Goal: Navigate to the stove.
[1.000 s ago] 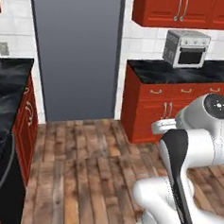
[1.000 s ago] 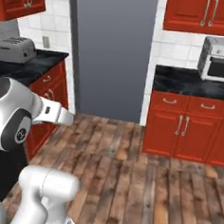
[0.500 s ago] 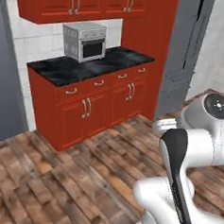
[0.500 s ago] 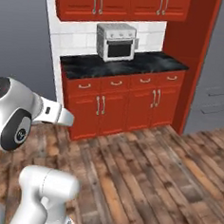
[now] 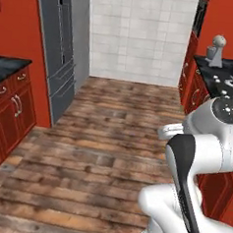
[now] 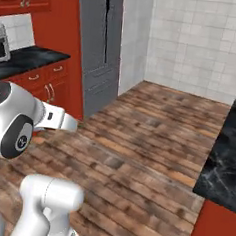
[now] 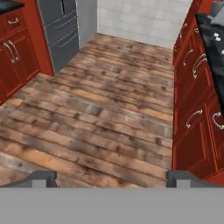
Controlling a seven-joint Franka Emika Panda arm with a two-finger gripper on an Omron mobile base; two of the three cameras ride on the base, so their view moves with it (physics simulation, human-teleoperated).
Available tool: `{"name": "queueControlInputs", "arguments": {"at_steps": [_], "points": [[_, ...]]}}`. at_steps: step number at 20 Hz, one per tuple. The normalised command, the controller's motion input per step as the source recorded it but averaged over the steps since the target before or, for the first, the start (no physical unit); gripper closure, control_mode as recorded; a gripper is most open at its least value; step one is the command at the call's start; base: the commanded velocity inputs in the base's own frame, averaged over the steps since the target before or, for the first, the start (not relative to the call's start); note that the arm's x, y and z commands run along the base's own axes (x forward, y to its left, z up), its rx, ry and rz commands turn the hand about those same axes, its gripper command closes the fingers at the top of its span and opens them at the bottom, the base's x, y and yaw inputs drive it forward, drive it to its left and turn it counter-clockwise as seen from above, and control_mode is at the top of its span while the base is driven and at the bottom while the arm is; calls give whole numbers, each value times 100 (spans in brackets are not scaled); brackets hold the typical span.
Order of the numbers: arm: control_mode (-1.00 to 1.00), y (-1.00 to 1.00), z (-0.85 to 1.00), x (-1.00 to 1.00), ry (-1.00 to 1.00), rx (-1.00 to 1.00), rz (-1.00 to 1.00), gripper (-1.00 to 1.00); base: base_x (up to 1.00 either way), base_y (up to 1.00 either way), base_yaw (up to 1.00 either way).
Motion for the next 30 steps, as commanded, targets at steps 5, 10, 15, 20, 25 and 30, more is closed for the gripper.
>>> {"name": "queueControlInputs", "arguments": {"at_steps": [5,10,15,20,25,30], "points": [[100,0,0,0,0,0,0,-100,0,5,-100],[100,0,0,0,0,0,0,-100,42,65,-78],[100,0,0,0,0,0,0,-100,64,94,-65],[100,0,0,0,0,0,0,-100,60,100,-61],[100,0,0,0,0,0,0,-100,58,100,-60],[100,0,0,0,0,0,0,-100,57,100,-58]]}}
